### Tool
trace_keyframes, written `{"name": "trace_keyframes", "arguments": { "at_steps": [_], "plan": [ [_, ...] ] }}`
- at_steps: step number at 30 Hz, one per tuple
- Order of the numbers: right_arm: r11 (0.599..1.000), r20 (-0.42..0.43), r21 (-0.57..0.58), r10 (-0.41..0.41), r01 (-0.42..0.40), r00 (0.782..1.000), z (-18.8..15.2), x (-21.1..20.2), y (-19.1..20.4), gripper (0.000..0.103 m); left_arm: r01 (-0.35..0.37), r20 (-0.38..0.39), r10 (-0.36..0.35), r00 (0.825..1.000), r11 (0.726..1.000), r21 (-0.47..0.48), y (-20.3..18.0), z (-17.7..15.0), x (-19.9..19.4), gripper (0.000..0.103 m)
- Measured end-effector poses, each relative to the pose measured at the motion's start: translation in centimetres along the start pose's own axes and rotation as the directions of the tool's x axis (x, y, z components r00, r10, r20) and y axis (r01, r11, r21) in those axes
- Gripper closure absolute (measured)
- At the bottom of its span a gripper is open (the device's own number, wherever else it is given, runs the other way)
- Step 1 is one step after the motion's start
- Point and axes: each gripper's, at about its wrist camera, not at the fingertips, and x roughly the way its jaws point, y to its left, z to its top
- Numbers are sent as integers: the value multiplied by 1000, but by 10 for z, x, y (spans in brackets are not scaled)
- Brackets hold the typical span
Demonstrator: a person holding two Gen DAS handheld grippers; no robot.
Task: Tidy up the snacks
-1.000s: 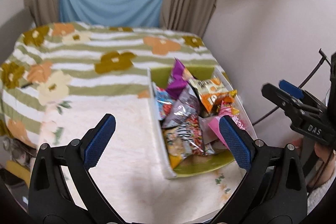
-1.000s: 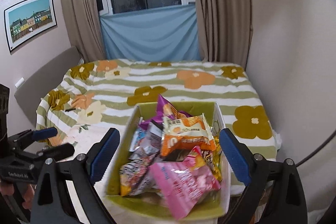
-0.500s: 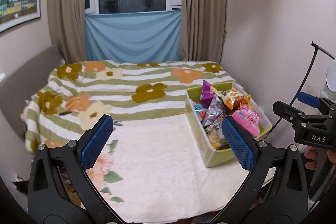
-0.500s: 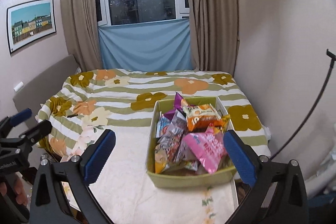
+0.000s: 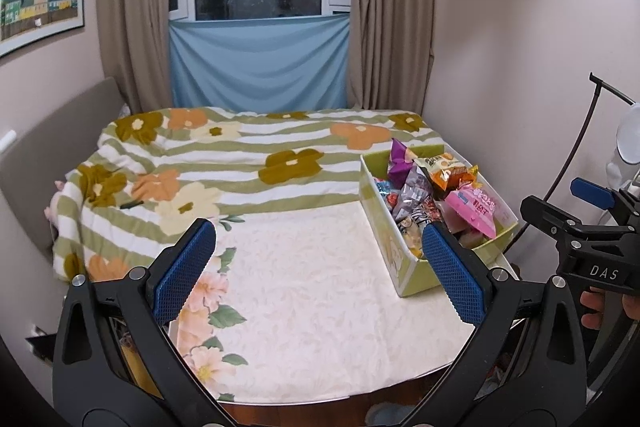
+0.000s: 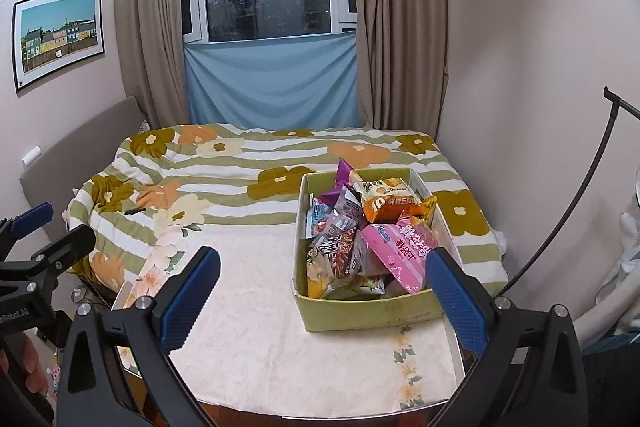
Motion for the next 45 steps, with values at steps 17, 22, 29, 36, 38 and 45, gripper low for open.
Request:
{"name": "trace_keyframes", "arguments": {
  "at_steps": [17, 22, 29, 36, 38, 45],
  "plan": [
    [1000, -2, 1, -5, 5, 1000, 0, 0, -4, 1, 4, 1, -4, 1000, 1000, -8, 3, -3, -5, 1],
    [1000, -9, 13, -13, 13, 1000, -3, -1, -9, 1, 4, 3, -4, 1000, 1000, -8, 4, -2, -5, 1],
    [1000, -11, 16, -16, 16, 1000, -4, -3, -11, 1, 6, 1, -6, 1000, 1000, -10, 3, -3, -5, 1],
    [1000, -16, 14, -22, 22, 1000, -6, -4, -10, 1, 7, -8, -7, 1000, 1000, -8, -4, -5, -2, 1],
    [1000, -17, 14, -23, 23, 1000, -6, -4, -10, 1, 8, -11, -8, 1000, 1000, -9, -8, -6, -1, 1],
    [1000, -19, 13, -23, 23, 1000, -6, -4, -9, 1, 8, -14, -8, 1000, 1000, -16, -16, -7, 1, 1]
  ]
}}
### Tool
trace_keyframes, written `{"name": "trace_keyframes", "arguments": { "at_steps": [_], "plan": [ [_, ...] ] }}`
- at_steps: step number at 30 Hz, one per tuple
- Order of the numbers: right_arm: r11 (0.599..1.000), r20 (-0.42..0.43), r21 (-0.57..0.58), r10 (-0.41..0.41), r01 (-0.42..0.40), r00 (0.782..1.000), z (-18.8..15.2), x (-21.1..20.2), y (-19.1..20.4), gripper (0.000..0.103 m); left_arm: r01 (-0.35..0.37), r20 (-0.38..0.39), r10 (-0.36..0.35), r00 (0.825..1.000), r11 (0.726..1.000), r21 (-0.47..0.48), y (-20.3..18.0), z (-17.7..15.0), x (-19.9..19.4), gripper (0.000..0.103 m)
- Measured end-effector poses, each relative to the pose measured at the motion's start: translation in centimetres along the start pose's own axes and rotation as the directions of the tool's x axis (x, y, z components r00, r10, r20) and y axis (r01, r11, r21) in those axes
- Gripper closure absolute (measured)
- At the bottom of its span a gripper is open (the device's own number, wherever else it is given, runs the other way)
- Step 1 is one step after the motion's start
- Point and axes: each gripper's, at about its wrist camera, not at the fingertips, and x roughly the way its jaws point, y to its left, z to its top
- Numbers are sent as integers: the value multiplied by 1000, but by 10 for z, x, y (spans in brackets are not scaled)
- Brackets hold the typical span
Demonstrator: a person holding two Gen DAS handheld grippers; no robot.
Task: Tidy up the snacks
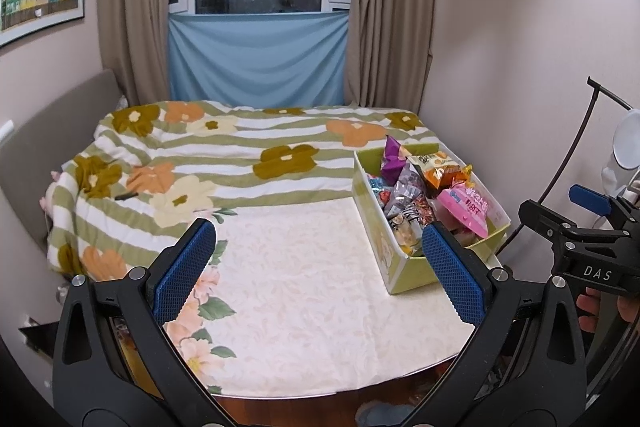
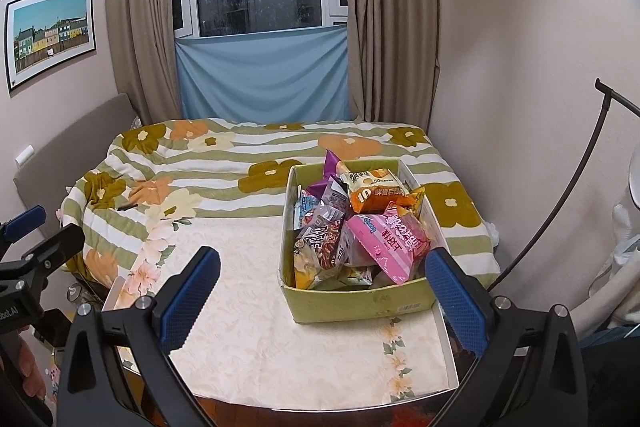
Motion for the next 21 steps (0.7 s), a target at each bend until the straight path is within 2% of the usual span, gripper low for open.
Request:
{"name": "trace_keyframes", "arguments": {
  "at_steps": [16, 21],
  "plan": [
    [1000, 6, 4, 0, 0, 1000, -3, -2, -4, 1, 20, 15, -20, 1000, 1000, -9, 6, 2, -8, 1],
    [1000, 6, 6, 2, -2, 1000, -3, -2, -5, 1, -8, 10, 8, 1000, 1000, -15, 6, -1, -8, 1]
  ]
}}
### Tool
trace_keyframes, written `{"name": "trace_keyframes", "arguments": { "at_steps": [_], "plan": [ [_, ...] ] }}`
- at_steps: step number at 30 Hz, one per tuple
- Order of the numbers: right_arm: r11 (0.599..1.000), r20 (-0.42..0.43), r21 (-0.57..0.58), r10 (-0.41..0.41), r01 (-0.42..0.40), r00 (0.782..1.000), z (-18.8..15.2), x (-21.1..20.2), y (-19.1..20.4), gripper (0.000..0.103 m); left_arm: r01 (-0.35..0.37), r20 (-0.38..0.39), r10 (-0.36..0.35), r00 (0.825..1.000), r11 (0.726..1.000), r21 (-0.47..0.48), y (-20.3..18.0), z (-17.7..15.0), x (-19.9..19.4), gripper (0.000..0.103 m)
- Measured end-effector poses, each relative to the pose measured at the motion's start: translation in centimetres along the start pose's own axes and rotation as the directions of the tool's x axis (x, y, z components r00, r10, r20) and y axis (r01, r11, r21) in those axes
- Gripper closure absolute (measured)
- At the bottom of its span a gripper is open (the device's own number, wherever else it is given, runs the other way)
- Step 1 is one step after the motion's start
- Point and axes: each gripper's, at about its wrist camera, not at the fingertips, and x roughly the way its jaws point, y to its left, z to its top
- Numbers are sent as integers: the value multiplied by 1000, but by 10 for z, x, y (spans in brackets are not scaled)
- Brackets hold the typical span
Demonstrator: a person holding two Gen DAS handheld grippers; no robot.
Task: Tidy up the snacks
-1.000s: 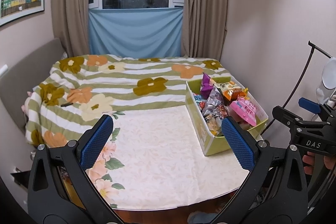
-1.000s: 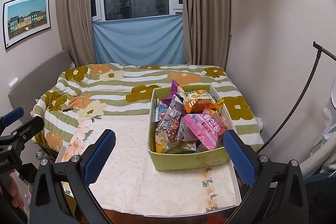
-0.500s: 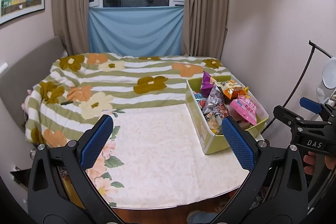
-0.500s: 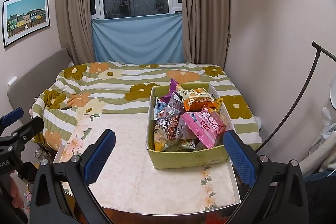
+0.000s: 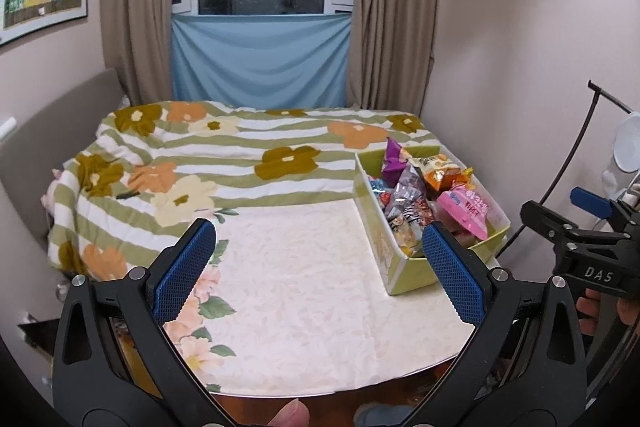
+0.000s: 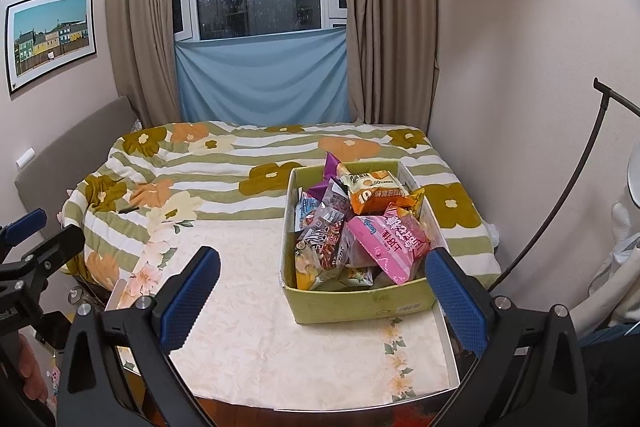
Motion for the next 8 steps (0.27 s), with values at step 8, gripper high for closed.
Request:
{"name": "trace_keyframes", "arguments": {
  "at_steps": [8],
  "plan": [
    [1000, 0, 0, 6, -6, 1000, 0, -3, 3, 1, 4, 8, -4, 1000, 1000, -8, -1, 0, -1, 1]
  ]
}}
